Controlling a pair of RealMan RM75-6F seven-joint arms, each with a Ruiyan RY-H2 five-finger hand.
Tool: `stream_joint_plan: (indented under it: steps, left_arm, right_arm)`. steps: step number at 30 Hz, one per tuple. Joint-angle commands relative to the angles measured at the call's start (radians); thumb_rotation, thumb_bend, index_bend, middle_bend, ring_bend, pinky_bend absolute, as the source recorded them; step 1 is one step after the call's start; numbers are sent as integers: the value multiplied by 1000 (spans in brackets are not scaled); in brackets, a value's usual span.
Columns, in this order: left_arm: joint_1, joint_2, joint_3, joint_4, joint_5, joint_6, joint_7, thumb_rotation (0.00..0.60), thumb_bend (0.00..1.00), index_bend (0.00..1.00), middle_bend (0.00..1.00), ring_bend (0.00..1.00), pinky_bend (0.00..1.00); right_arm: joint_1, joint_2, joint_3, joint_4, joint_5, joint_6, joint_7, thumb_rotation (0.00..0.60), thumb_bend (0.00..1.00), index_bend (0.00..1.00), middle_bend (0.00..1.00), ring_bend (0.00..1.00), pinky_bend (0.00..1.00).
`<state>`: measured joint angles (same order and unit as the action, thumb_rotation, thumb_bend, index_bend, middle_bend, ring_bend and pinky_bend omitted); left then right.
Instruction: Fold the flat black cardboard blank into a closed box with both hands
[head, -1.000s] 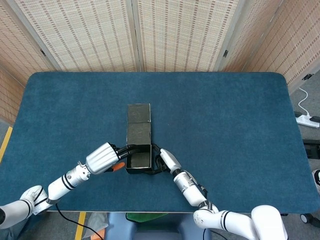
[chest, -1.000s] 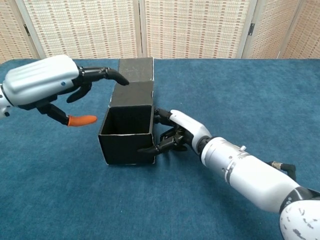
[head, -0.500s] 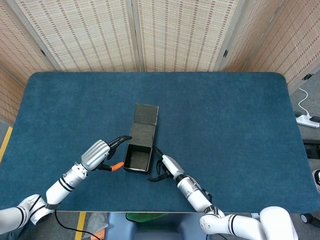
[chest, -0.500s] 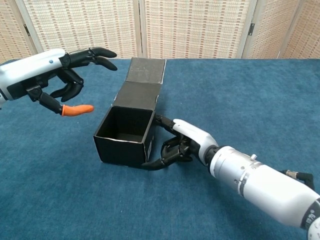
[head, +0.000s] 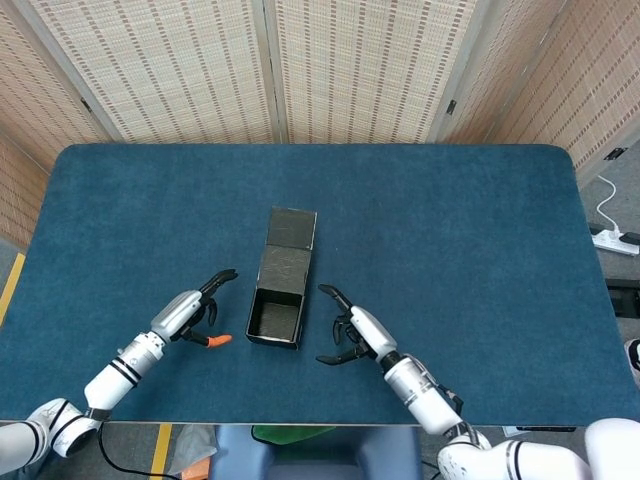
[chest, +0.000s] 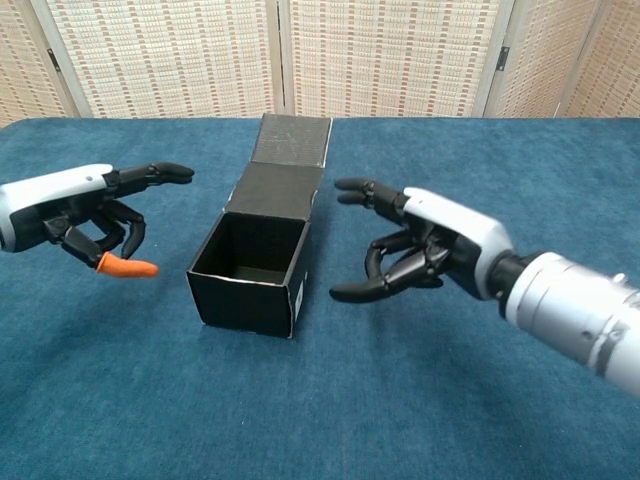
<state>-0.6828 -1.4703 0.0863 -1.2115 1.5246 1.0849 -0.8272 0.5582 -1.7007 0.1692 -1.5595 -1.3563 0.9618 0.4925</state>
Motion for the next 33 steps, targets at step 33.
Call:
stream_joint_plan:
  steps: [33]
  left_arm:
    - [-106, -195, -43, 204, 41, -227, -343, 600, 182, 0, 3, 610, 885]
  right_arm:
    - [-38, 178, 31, -171, -14, 133, -37, 600, 26, 0, 69, 611, 1000]
